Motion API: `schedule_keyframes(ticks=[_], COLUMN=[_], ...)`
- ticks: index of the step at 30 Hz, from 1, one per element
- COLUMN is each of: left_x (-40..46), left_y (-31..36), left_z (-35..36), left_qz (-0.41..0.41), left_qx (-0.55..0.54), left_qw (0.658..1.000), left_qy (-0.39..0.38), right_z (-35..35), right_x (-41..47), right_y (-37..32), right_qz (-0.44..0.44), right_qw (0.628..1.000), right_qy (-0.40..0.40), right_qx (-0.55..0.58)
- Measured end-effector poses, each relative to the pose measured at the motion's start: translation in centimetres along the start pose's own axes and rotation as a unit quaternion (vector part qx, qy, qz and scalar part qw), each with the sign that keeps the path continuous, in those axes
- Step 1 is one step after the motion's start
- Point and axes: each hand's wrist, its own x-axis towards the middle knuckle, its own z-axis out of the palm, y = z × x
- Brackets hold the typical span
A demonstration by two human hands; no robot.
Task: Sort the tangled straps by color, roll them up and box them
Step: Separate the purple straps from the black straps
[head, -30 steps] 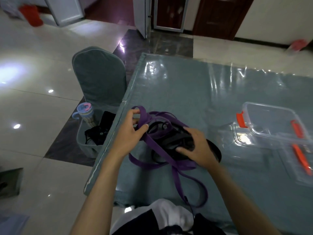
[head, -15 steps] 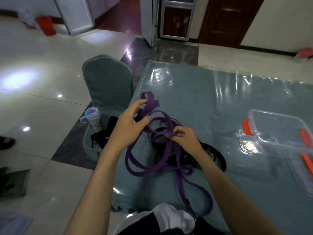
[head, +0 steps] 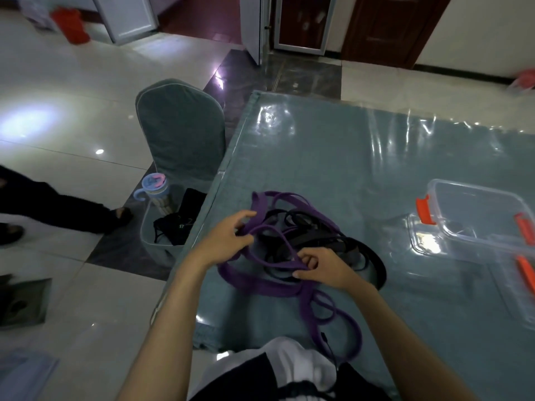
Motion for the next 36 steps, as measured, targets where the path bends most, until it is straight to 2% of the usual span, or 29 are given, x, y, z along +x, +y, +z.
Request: schedule_keyframes(ticks=[5,8,10,13,16,18,21,26,28,31,34,36], left_x=[0.2,-0.1,-0.2,-0.5,-0.8,-0.8,-0.9,-1.4,-1.7,-2.7,-3.9,-4.2], left_y=[-6.0,-9.0,-10.6,-12.3,-13.6,-14.0,-14.3,-13.7,-13.6,-14.0,-14.1,-14.1], left_z=[2.2,3.3,4.2,5.8,7.4,7.9,8.1,9.3,9.5,9.8,10.3,10.3], left_qz=[-0.056,-0.064,-0.042,-0.012,-0.028,-0.035,-0.036,-0.028,-0.018,0.036,0.109,0.123], left_qx=[0.057,0.075,0.15,0.3,0.337,0.344,0.375,0.477,0.479,0.441,0.431,0.427], left_qw=[0.995,0.993,0.986,0.952,0.938,0.935,0.923,0.878,0.877,0.896,0.895,0.895], left_qy=[-0.057,-0.063,-0.057,-0.059,-0.075,-0.078,-0.083,-0.032,-0.002,0.028,0.034,0.037], right_z=[1.2,2.0,2.7,4.0,5.3,5.8,6.1,6.4,6.8,7.3,7.9,8.1], right_x=[-2.0,-2.7,-3.2,-4.2,-5.3,-5.8,-6.4,-6.8,-6.9,-7.0,-7.4,-7.5], right_y=[2.2,2.7,2.9,3.0,3.3,3.5,3.8,3.2,3.0,3.1,3.2,3.1], right_qz=[-0.001,0.01,0.032,0.079,0.126,0.153,0.157,0.124,0.106,0.092,0.075,0.067], right_qw=[1.0,0.999,0.992,0.973,0.965,0.969,0.973,0.949,0.942,0.946,0.966,0.974], right_qy=[0.005,0.008,0.001,0.0,-0.007,-0.019,-0.01,0.064,0.083,0.107,0.134,0.156], right_qx=[-0.011,-0.043,-0.12,-0.218,-0.228,-0.195,-0.168,-0.284,-0.307,-0.293,-0.209,-0.148])
